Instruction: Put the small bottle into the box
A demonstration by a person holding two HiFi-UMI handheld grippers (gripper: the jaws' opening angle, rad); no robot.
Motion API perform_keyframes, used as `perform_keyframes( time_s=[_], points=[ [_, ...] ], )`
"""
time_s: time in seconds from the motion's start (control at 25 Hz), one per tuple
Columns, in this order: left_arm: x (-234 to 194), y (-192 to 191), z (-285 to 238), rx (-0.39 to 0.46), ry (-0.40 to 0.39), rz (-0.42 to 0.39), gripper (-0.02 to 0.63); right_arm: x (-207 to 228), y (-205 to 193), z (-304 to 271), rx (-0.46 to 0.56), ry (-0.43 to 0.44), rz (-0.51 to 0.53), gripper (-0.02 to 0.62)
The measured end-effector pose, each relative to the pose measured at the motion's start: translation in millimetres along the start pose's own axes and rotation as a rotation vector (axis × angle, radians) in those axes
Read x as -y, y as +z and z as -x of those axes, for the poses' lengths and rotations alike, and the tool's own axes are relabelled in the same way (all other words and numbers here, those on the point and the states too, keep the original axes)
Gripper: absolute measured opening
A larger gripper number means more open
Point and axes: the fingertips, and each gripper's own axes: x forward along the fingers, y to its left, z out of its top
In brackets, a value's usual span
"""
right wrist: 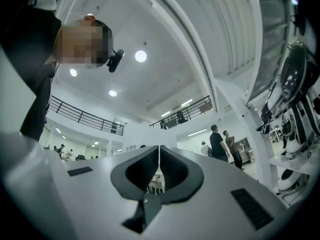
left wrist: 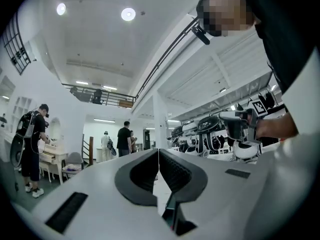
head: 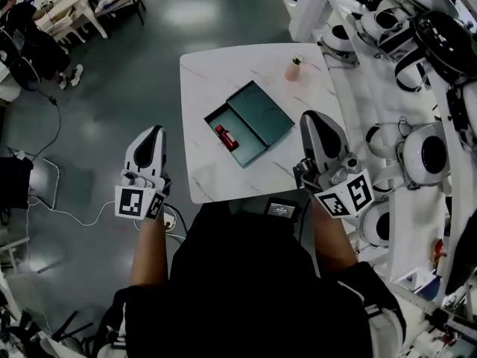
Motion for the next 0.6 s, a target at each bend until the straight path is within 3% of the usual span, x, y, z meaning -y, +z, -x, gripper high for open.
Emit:
perform_keyframes(
  time_s=[0.16, 0.32, 0.48, 0.6],
  points=[
    [24, 16, 29, 0.034, 0.016, 0.007, 0.017, 6, 5, 49, 0.053, -0.021, -0.007, 0.035],
    [43, 16, 59, 0.013, 0.048, 0.011, 0.017, 10, -21, 85, 0.009, -0.096, -0.046, 0.035],
    [55, 5, 88, -0.01, 0.088, 0.048, 0.017, 5, -60, 112, -0.098, -0.138, 0.104, 0.034],
    [63, -9, 106, -0.037, 0.113, 0.062, 0.017, 8, -79, 131, -0.141, -0.196, 0.106, 0.034]
  ],
)
